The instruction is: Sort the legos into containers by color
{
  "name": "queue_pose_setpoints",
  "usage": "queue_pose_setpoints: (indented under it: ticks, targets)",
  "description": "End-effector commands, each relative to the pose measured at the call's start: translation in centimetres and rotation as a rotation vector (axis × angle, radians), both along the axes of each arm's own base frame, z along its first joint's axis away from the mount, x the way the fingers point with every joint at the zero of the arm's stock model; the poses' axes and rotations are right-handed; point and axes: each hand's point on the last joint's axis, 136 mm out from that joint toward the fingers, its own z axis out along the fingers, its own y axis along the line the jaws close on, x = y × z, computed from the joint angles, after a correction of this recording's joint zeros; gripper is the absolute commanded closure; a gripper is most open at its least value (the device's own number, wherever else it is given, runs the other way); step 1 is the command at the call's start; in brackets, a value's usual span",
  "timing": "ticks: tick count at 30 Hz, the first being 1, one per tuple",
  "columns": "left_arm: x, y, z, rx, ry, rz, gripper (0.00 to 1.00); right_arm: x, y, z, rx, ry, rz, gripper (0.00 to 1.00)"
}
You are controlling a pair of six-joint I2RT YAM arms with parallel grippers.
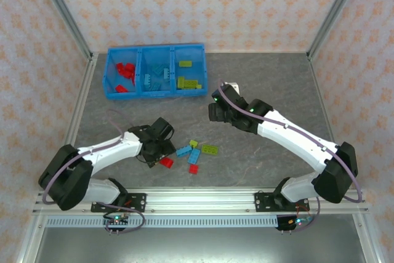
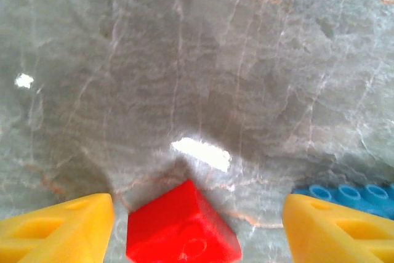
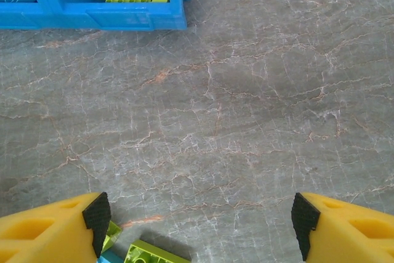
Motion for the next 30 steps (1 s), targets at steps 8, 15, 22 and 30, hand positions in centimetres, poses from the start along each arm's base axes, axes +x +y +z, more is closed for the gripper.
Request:
queue_pose_setpoints:
  ticks: [8,15,22,30]
  targets:
    - [-2.2,-1.1,-0.2,-0.061,0.148,0.22,0.07,-0.6,-0.8,-0.7,0.008,0.03,-0.037,0.21]
    - [-1.5,-2.1,-2.2,-0.02,0.223,0.208,0.35,-1.5,-2.3,-0.2,0.01,0.007,-0.073,0.21]
    - [-1.0,-2.0,-2.4,-0.015,0.196,0.21,0.67,-2.6,-1.2,-1.1,0.084,0.06,-0.025,0.2]
    - [5.6,-0.9,3.9,-0.034,-0.08,0.124,0.78,-7.0,7.8,-0.3,0.453,0.202,0.322,0.21]
